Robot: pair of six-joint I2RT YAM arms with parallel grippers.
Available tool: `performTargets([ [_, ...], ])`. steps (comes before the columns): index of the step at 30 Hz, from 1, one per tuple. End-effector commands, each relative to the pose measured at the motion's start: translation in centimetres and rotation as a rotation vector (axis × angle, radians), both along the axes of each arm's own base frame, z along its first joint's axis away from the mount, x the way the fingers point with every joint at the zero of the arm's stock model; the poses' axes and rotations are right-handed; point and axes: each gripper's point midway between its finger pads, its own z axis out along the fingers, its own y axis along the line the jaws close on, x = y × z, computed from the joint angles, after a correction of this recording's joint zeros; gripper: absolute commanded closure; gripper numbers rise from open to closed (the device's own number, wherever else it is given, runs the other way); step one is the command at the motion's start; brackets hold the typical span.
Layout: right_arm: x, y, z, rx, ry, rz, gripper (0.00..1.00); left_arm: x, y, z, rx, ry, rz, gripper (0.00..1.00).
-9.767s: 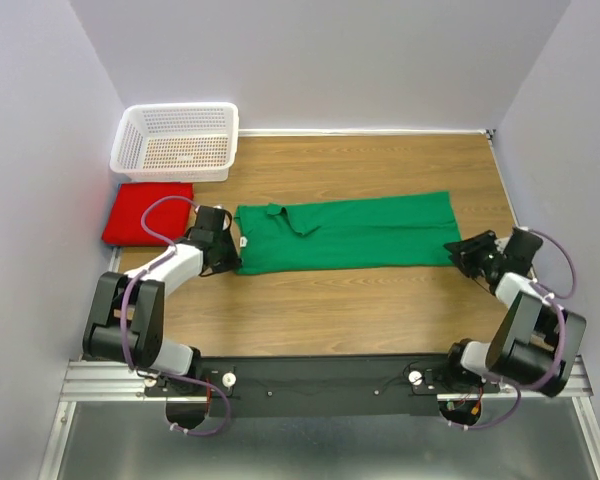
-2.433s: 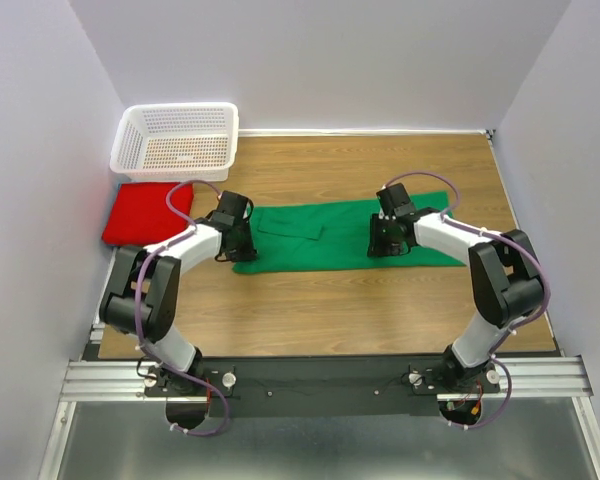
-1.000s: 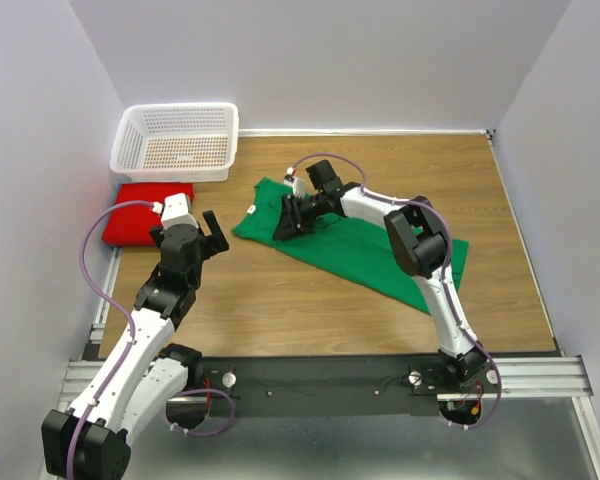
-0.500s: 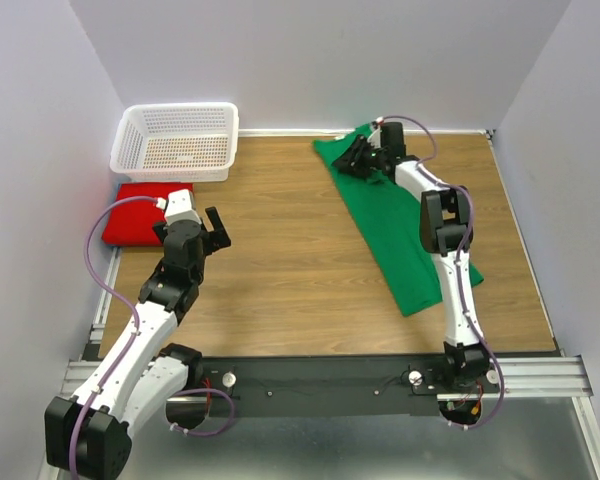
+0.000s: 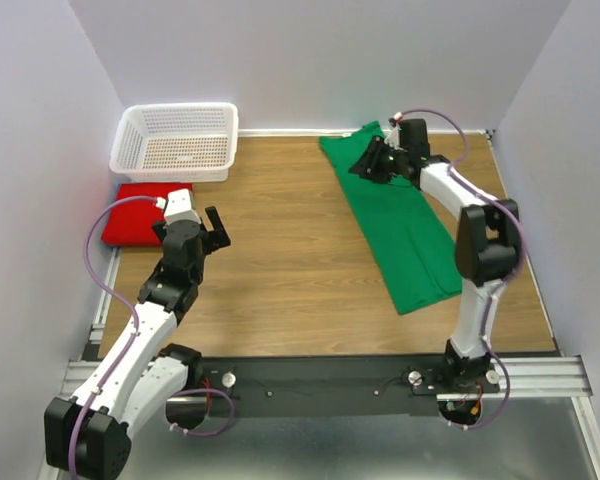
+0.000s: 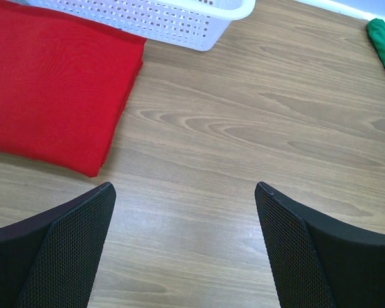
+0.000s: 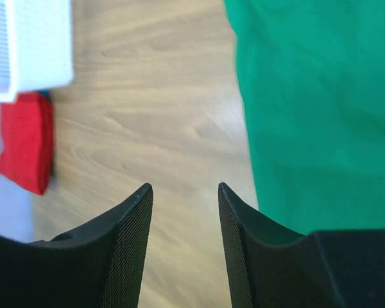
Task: Fold and stack the t-shirts
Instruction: Fold the tshirt
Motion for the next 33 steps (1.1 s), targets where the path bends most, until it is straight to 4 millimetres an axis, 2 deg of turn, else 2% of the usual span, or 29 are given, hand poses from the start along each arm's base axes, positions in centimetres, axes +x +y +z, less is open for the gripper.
performTargets([
  [1,-7.1,-6.2,-3.6,-0.299,0.116,-0.09,0.5,0.3,-0.4,2.2,-0.017,-0.065,-0.02,0.04],
  [5,-15.1,-9.0,-5.7,-0.449,0.238,-0.065,0.56,0.1,-0.4,3.0,-0.035,-0.092,-0.021,0.04],
  [9,-21.1,-9.9,-7.1,-0.527,0.323,-0.021,0.59,-0.2,-0.4,3.9,-0.045,-0.12,-0.023,0.04],
  [11,-22.9,-10.1,-7.6,-0.538,0.348,-0.015,0.61,-0.3,-0.4,4.1,-0.054,-0.129,-0.028,0.04],
  [12,-24.5,-10.1,-8.3,-0.537,0.371,-0.007,0.62,-0.4,-0.5,4.3,-0.058,-0.136,-0.031,0.04],
  [15,-27.0,-9.5,-9.8,-0.53,0.429,0.022,0.63,-0.5,-0.6,4.4,-0.066,-0.14,-0.039,0.04],
  [20,-29.1,-8.3,-12.0,-0.566,0.493,0.047,0.63,-0.6,-0.8,4.5,-0.072,-0.137,-0.046,0.04],
  [23,-29.7,-6.4,-12.7,-0.57,0.509,0.096,0.63,-0.6,-0.9,4.6,-0.076,-0.141,-0.051,0.04],
  [28,-30.5,-1.7,-12.9,-0.563,0.503,0.2,0.63,-0.8,-1.0,4.7,-0.077,-0.146,-0.062,0.04],
  [29,-30.5,0.0,-12.8,-0.568,0.489,0.24,0.63,-0.8,-1.0,4.8,-0.08,-0.149,-0.061,0.05],
  [32,-30.5,2.9,-12.8,-0.55,0.49,0.29,0.63,-0.8,-1.1,4.7,-0.087,-0.147,-0.066,0.05],
  [33,-30.3,5.0,-12.8,-0.543,0.477,0.322,0.63,-0.8,-1.2,4.6,-0.09,-0.146,-0.067,0.05],
])
